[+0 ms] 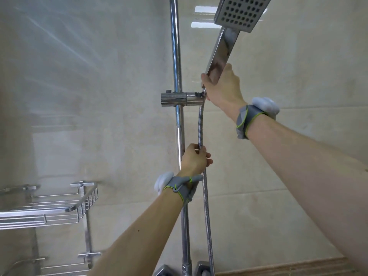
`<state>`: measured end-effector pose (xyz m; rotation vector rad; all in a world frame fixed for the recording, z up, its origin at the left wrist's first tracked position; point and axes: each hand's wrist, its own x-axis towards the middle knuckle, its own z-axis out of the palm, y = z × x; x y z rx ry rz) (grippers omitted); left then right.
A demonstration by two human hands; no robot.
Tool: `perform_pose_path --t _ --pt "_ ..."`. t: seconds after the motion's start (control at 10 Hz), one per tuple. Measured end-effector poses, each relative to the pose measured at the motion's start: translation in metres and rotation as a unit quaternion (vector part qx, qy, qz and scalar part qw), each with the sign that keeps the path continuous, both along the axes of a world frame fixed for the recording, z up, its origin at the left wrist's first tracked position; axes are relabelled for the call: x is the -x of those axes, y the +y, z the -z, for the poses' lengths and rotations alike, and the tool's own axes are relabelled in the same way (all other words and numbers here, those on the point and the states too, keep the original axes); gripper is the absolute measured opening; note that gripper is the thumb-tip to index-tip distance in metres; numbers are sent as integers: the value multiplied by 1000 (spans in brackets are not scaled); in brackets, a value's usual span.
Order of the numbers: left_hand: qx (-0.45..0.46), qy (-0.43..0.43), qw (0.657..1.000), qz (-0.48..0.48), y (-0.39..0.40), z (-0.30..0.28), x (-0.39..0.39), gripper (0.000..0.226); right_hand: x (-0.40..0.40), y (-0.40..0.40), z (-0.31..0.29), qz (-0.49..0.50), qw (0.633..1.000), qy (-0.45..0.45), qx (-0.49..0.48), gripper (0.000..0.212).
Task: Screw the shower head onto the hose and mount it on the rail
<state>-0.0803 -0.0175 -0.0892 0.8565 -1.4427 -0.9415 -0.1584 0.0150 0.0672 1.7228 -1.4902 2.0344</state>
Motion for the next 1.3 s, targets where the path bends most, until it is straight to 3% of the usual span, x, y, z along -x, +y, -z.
perform_pose_path --t 0.2,0.3,0.4,0.6,0.7,0.9,1.0,1.1,1.2,1.3 --pt "25 -92 993 -71 -4 -9 -5 5 1 1 7 16 998 31 50 51" --pt "16 -115 990 -80 -19 -7 -2 23 -1 1 8 13 998 46 38 51" --pt "-16 -132 988 -81 -41 2 6 29 -8 -1 9 53 992 113 8 52" --pt "-5 -189 977 -100 -30 5 7 31 -17 -6 9 118 981 153 -33 53" --pt "7 -251 961 -119 -2 -3 -3 28 -20 -9 12 100 986 125 -42 53" --pt "-1 -293 948 -128 4 -2 -7 37 -23 -10 21 50 994 85 -37 46" --pt "-7 -291 951 -108 10 -2 -15 41 -24 -10 30 28 997 69 -33 42" --pt "15 -278 958 -74 15 -5 -25 31 -24 -10 46 8 998 43 -50 41" --pt "14 -171 985 -14 24 -5 -35 13 -27 -7 69 -5 996 19 -86 51" --pt "10 -98 995 12 30 -6 -45 16 -30 -3 90 18 995 15 -95 46"
